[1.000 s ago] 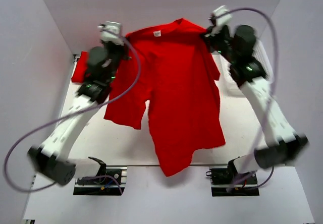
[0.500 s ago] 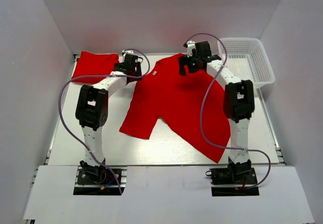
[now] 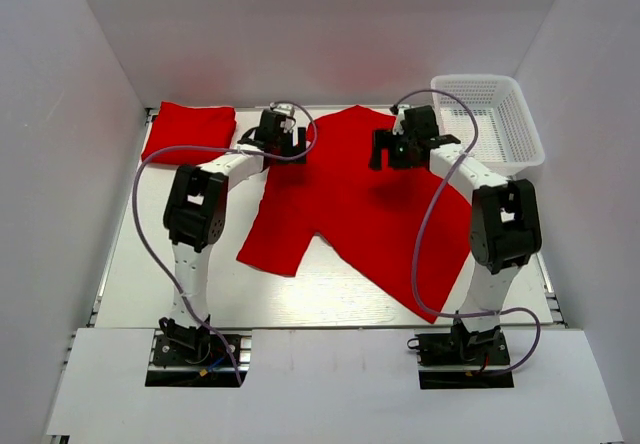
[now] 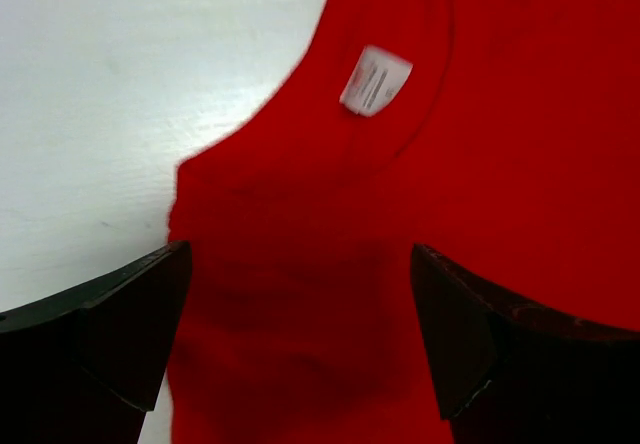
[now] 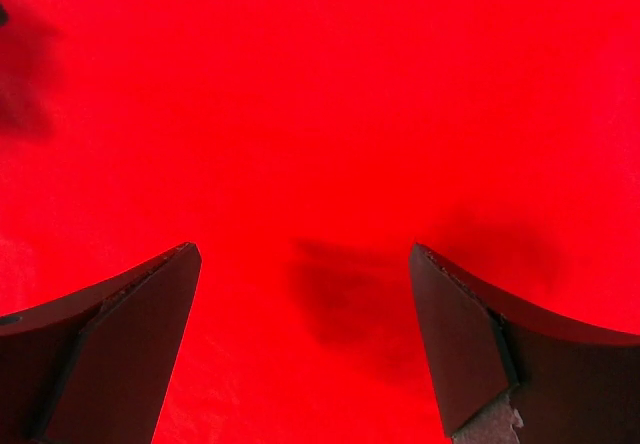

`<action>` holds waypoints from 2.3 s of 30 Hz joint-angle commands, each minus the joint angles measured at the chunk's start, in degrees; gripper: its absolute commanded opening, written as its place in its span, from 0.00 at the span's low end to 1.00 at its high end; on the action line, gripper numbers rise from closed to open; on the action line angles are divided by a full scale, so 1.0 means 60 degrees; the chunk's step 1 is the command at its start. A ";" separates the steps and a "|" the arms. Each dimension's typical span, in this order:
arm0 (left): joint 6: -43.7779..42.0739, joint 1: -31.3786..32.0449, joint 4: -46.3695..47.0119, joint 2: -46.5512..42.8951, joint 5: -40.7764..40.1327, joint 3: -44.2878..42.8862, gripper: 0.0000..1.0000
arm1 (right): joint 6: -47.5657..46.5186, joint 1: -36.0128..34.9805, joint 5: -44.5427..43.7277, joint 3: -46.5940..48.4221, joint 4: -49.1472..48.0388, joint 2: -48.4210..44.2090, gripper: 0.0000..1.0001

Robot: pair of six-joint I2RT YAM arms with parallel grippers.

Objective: Fold and stack the t-shirts
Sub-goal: Flatten out the tshirt

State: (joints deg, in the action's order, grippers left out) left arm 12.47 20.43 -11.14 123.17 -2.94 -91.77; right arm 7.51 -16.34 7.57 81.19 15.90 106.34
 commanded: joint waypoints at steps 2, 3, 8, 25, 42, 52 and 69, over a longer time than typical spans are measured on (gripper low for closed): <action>0.0031 -0.0035 -0.0371 0.0242 0.0535 -0.0073 1.00 | 0.0536 0.0218 -0.0208 -0.0113 -0.0028 0.0380 0.90; 0.0031 -0.0035 -0.0371 0.0126 0.0374 0.0102 1.00 | 0.0492 0.0189 -0.0237 -0.0084 0.0001 0.0454 0.90; 0.0513 -0.0035 -0.0193 -0.0650 0.0140 0.1801 0.75 | 0.0302 0.0218 -0.0120 0.0091 0.0177 0.1333 0.90; 0.4704 0.0067 -0.5305 -0.6927 -0.1656 0.7704 0.19 | -0.0122 -0.2151 0.4301 0.0046 -0.1053 0.2943 0.90; 0.1423 -0.0050 -0.2246 -0.7006 -0.0726 0.4239 1.00 | -0.0640 -0.2946 0.1203 -0.1254 -0.1669 -0.0716 0.90; -0.0393 -0.0050 -0.3153 0.0559 -0.0112 -0.4161 1.00 | 0.0462 -0.1659 -0.1218 -0.2413 -0.1317 -0.1421 0.90; -0.0775 -0.0050 -0.2436 0.4166 0.1414 -0.6164 0.82 | 0.1180 0.0304 0.0319 -0.2179 -0.1273 0.0454 0.90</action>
State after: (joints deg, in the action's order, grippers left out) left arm 8.75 20.21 -25.54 147.00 3.86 -127.44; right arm 13.04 -15.79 7.18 66.81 8.64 107.24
